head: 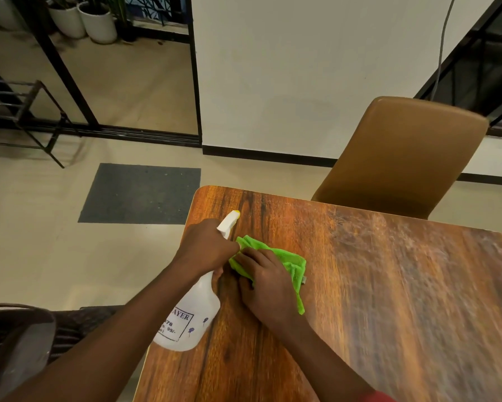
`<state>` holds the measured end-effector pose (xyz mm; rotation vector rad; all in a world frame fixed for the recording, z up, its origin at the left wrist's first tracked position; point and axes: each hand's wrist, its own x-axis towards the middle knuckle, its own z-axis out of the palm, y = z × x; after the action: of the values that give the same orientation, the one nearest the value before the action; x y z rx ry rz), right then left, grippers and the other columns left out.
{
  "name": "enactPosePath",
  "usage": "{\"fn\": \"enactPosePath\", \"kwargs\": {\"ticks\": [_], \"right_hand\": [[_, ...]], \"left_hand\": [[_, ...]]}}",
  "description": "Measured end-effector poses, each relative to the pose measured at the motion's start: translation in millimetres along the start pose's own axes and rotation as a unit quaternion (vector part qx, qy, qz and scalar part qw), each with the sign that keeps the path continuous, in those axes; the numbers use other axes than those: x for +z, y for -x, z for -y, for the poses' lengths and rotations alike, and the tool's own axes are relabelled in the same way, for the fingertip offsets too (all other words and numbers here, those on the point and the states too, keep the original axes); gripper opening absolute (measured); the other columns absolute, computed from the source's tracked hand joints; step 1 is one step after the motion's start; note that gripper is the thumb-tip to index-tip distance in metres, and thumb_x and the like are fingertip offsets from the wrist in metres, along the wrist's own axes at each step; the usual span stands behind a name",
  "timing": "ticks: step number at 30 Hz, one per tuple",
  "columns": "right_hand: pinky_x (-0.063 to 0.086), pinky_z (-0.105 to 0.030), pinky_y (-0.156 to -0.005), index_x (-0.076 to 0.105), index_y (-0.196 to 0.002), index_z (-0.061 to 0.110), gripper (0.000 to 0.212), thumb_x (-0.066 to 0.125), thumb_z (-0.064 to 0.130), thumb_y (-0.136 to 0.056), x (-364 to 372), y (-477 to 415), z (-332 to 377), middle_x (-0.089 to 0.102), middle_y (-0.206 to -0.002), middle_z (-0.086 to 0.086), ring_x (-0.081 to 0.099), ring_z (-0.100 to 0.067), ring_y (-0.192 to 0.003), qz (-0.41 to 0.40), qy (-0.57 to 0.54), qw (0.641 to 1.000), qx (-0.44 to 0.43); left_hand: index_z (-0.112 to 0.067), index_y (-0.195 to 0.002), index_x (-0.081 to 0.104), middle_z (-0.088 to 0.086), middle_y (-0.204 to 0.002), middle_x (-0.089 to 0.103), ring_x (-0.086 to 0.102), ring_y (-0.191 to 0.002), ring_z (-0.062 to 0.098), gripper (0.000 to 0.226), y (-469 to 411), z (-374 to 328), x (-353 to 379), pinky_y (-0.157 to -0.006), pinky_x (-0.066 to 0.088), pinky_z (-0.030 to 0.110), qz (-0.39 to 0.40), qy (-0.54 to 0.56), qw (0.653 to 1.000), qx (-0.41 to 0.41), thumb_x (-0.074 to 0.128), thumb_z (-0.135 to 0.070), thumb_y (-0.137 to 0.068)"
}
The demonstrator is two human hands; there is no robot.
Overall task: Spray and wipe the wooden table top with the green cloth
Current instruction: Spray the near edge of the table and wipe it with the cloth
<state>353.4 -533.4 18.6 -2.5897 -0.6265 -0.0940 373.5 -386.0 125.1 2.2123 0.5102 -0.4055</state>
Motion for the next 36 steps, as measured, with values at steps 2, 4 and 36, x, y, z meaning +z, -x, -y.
{"fn": "enactPosePath", "kwargs": {"ticks": [2,4,36], "right_hand": [[0.050,-0.035,-0.084,0.066,-0.117,0.016,0.041,0.066,0.017,-0.075,-1.9,-5.7,-2.7,0.064,-0.118,0.001,0.055,-0.021,-0.108,0.009,-0.003,1.000,-0.022],[0.050,-0.037,-0.085,0.067,-0.115,0.014,0.037,0.062,0.020,-0.079,-3.0,-19.6,-8.8,0.065,-0.118,-0.001,0.057,-0.023,-0.108,0.010,-0.003,0.999,-0.042],[0.044,-0.042,-0.093,0.064,-0.119,0.007,0.037,0.059,0.006,-0.083,-2.0,-59.5,-14.9,0.061,-0.126,-0.009,0.052,-0.031,-0.115,-0.045,0.012,0.997,0.057]], "left_hand": [[-0.007,-0.122,0.054,0.006,-0.097,0.055,0.056,-0.086,0.022,0.042,1.2,-1.3,0.0,-0.073,0.050,0.034,-0.006,0.002,1.000,0.003,0.069,-0.020,-0.085],[-0.008,-0.124,0.053,0.006,-0.100,0.056,0.056,-0.089,0.021,0.044,3.4,-1.7,-0.5,-0.075,0.049,0.034,-0.008,0.014,1.000,0.004,0.070,-0.020,-0.085],[-0.008,-0.127,0.051,0.007,-0.107,0.055,0.056,-0.093,0.022,0.048,26.5,22.5,-3.9,-0.078,0.051,0.032,-0.002,0.018,1.000,-0.017,0.072,-0.021,-0.085]]}}
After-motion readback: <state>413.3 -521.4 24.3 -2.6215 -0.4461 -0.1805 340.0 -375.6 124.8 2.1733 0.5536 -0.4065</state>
